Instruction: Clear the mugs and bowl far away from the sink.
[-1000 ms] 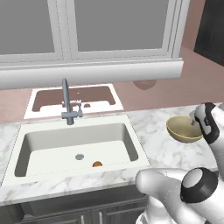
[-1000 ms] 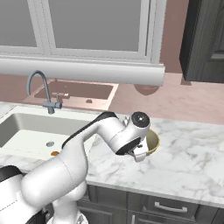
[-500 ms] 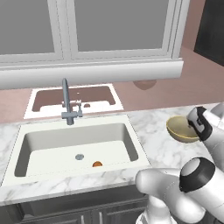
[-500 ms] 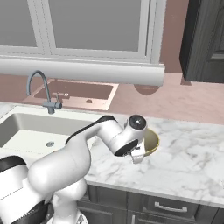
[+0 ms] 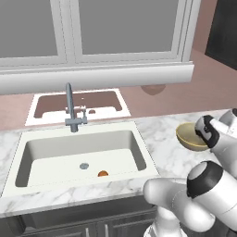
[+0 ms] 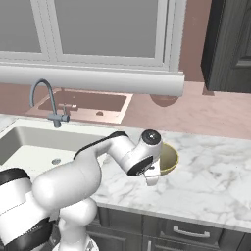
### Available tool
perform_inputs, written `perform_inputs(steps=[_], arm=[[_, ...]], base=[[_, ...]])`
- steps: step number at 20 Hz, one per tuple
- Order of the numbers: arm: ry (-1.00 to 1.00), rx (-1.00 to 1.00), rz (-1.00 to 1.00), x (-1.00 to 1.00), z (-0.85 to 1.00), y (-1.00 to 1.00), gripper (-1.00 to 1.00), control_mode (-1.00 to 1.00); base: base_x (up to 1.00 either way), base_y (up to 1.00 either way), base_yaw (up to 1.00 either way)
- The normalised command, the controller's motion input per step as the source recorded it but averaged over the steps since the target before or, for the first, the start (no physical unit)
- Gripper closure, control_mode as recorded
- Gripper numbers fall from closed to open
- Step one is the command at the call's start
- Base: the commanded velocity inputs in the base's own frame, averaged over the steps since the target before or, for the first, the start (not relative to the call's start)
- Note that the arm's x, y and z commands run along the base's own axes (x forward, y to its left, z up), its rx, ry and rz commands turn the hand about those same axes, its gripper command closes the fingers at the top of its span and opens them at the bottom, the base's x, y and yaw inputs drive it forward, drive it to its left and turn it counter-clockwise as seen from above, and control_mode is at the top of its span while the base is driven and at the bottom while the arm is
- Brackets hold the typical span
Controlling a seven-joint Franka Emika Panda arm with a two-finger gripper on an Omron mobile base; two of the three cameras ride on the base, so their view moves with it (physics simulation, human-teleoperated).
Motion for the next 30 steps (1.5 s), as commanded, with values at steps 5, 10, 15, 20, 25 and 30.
perform_inputs(steps=[5, 10, 15, 20, 25, 30], arm=[[0.06, 0.00, -0.07, 0.01, -0.16, 0.00, -1.00, -1.00], [0.05, 0.00, -0.05, 0.08, -0.24, 0.00, -1.00, -1.00], [0.04, 0.00, -0.05, 0.18, -0.21, -0.02, -1.00, -1.00], [0.02, 0.00, -0.04, 0.27, -0.12, -0.06, -1.00, -1.00], [0.02, 0.00, -0.03, 0.25, -0.05, -0.09, -1.00, -1.00], [0.01, 0.00, -0.03, 0.15, -0.02, -0.14, -1.00, -1.00]], base=[[0.00, 0.00, 0.00], [0.00, 0.00, 0.00], [0.00, 0.00, 0.00], [0.00, 0.00, 0.00], [0.00, 0.00, 0.00], [0.00, 0.00, 0.00]])
